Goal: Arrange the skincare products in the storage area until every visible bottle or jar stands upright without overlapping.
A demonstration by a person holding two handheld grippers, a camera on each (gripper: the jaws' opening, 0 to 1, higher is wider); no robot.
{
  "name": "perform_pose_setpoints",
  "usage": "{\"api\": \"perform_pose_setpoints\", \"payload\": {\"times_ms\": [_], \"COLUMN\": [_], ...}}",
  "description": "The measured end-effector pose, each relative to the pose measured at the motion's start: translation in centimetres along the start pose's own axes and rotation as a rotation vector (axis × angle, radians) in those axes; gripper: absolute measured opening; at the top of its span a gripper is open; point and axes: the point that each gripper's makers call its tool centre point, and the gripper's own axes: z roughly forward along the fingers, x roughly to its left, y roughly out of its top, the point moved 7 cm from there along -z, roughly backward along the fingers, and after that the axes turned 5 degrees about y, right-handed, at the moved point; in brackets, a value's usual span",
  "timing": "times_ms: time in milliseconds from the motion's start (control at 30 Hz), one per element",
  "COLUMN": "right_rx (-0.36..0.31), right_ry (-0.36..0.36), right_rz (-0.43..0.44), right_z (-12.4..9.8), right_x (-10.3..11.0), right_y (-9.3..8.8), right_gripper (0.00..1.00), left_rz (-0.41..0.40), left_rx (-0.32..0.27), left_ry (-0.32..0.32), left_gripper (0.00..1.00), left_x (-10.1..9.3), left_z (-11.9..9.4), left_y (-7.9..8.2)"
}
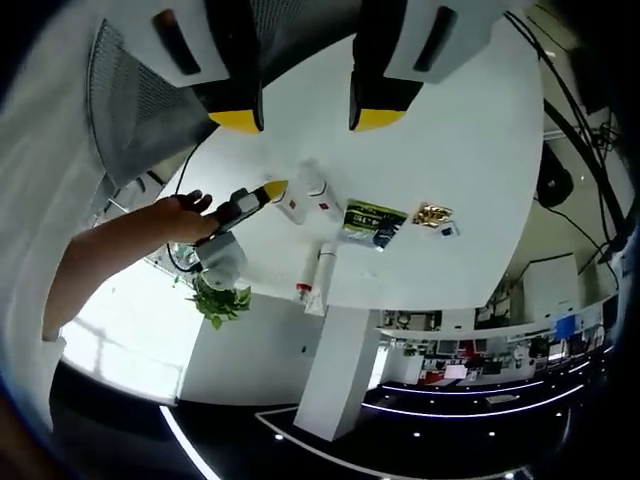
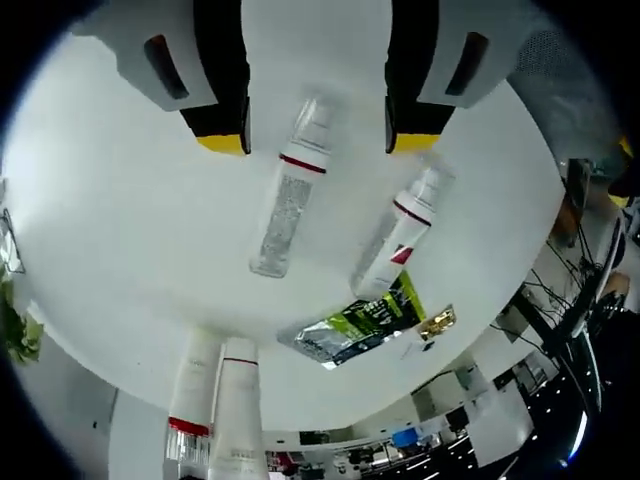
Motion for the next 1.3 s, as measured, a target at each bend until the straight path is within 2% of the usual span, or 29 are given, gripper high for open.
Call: {"api": "perform_pose_setpoints", "payload": {"times_ms": [233,333,367,400,567,667,900,1067,1167,1300], "right_rx": [0.000,0.043,0.043,0.032,0.030,0.034,0.031,0.043,0.018,-0.030], "right_ry": [-0.011,-0.055,-0.061,-0.045,-0.031,-0.023,-0.004,0.025,0.042,0.070], "right_rz": [-0.040,-0.146,-0.157,-0.137,-0.180,-0.204,-0.150,-0.146,-0.113,-0.140], "right_z": [0.9,1.2,1.5,1.6,1.7,1.8,1.1,0.8,0.2,-1.2], "right_x": [-0.5,-1.4,-1.8,-1.7,-1.4,-1.2,-1.1,-1.8,-1.9,-1.4], "right_y": [0.4,0.3,0.3,0.3,0.4,0.4,0.2,-0.2,-0.2,0.4], "right_gripper": [0.47,0.39,0.38,0.36,0.24,0.21,0.17,0.16,0.16,0.16], "left_rz": [0.002,0.003,0.004,0.004,0.003,0.006,0.008,-0.009,-0.041,-0.084], "left_rx": [-0.010,-0.017,-0.021,-0.022,-0.033,-0.031,-0.025,-0.035,-0.047,-0.077], "left_ry": [0.024,0.039,0.045,0.046,0.059,0.061,0.056,0.059,0.060,0.055], "left_gripper": [0.36,0.36,0.36,0.36,0.36,0.36,0.36,0.36,0.36,0.39], "left_x": [0.2,0.3,0.4,0.4,0.7,0.8,0.8,1.0,1.1,1.2], "left_z": [0.0,0.0,0.0,0.0,0.0,0.1,0.2,0.2,0.0,-0.4], "left_y": [0.1,0.2,0.2,0.2,0.1,0.0,-0.1,0.0,0.3,0.8]}}
